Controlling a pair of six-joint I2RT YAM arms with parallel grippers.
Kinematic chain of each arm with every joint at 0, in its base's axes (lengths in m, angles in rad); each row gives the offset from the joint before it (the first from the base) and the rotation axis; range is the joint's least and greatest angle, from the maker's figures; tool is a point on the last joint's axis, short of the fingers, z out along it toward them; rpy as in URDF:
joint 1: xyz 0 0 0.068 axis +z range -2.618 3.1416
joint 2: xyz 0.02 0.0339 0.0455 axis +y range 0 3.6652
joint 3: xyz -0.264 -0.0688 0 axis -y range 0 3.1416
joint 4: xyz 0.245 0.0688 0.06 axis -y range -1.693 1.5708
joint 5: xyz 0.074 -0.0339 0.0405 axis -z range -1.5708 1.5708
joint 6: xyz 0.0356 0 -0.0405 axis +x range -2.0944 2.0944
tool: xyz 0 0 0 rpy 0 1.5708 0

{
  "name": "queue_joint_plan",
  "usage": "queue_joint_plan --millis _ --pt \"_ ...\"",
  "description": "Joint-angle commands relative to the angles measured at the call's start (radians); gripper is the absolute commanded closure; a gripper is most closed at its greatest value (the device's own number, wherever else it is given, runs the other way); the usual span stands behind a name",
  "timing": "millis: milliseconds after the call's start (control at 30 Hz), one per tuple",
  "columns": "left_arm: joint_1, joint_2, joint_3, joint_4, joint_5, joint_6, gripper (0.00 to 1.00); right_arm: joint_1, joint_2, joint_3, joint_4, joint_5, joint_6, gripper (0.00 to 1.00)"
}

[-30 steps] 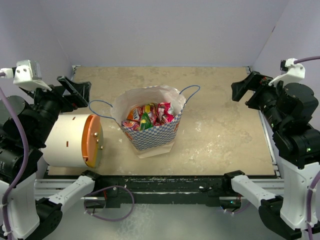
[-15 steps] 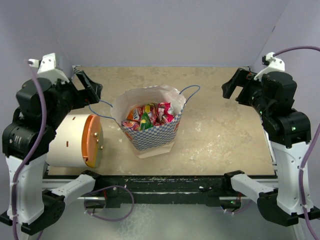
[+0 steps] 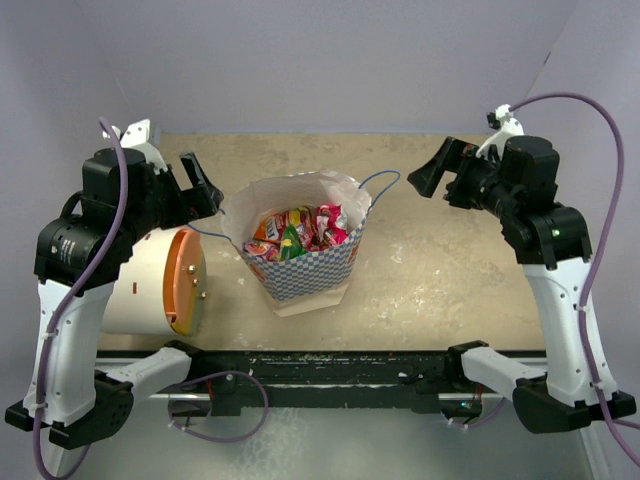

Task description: Take the snacks out of the paper bag

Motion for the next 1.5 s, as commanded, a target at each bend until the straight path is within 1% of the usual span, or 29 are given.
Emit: queue_joint_plan --millis 0,100,200,267,333,400,567,700,733,867,933,1000,1067,1133,1167,1233,1300,1333,1467 --pt "0.009 -0.046 -0.040 -0.054 -0.055 -0.084 0.01 -0.006 0.024 -0.059 0.196 -0.241 0.129 0.00" --pt "0.009 -0.058 -0.075 -0.080 -0.104 -0.098 0.01 -0.006 0.053 -0.105 0.276 -0.317 0.171 0.01" --pt "0.008 -0.062 -0.110 -0.088 -0.138 -0.125 0.01 -0.006 0.083 -0.113 0.303 -0.296 0.162 0.01" --pt "0.008 -0.059 -0.137 -0.061 -0.120 -0.137 0.01 -0.006 0.100 -0.123 0.312 -0.303 0.159 0.00" --pt "0.008 -0.049 -0.154 -0.033 -0.091 -0.147 0.01 -0.006 0.118 -0.134 0.323 -0.311 0.158 0.05" --pt "0.008 -0.037 -0.174 -0.012 -0.072 -0.169 0.01 -0.005 0.135 -0.146 0.345 -0.347 0.160 0.11" --pt "0.011 -0.017 -0.221 0.061 -0.027 -0.181 0.01 -0.004 0.149 -0.196 0.405 -0.407 0.212 0.23" --pt "0.010 0.010 -0.223 0.101 -0.013 -0.182 0.00 -0.004 0.143 -0.230 0.440 -0.420 0.227 0.28" --pt "0.011 0.016 -0.225 0.107 -0.009 -0.183 0.02 -0.004 0.145 -0.233 0.440 -0.426 0.225 0.30" --pt "0.013 0.042 -0.231 0.127 -0.018 -0.183 0.18 -0.004 0.160 -0.239 0.442 -0.457 0.220 0.44" --pt "0.015 0.045 -0.235 0.145 -0.018 -0.181 0.23 -0.004 0.164 -0.237 0.442 -0.466 0.216 0.51" --pt "0.015 0.053 -0.242 0.159 -0.020 -0.176 0.31 -0.004 0.167 -0.232 0.438 -0.466 0.210 0.58" --pt "0.017 0.068 -0.243 0.158 -0.023 -0.172 0.40 -0.004 0.170 -0.218 0.427 -0.469 0.208 0.66" --pt "0.020 0.086 -0.226 0.158 -0.017 -0.165 0.54 -0.004 0.174 -0.200 0.408 -0.474 0.207 0.76" --pt "0.020 0.096 -0.210 0.157 -0.010 -0.160 0.64 -0.004 0.175 -0.190 0.401 -0.475 0.206 0.81" --pt "0.020 0.097 -0.177 0.158 -0.002 -0.149 0.71 -0.004 0.180 -0.168 0.382 -0.488 0.206 0.89" --pt "0.021 0.086 -0.146 0.161 0.001 -0.142 0.77 -0.004 0.187 -0.142 0.359 -0.514 0.199 0.97" --pt "0.021 0.079 -0.134 0.164 0.005 -0.137 0.79 -0.004 0.189 -0.129 0.346 -0.520 0.192 1.00" --pt "0.020 0.056 -0.080 0.161 0.036 -0.121 0.90 -0.004 0.187 -0.110 0.358 -0.557 0.162 1.00"
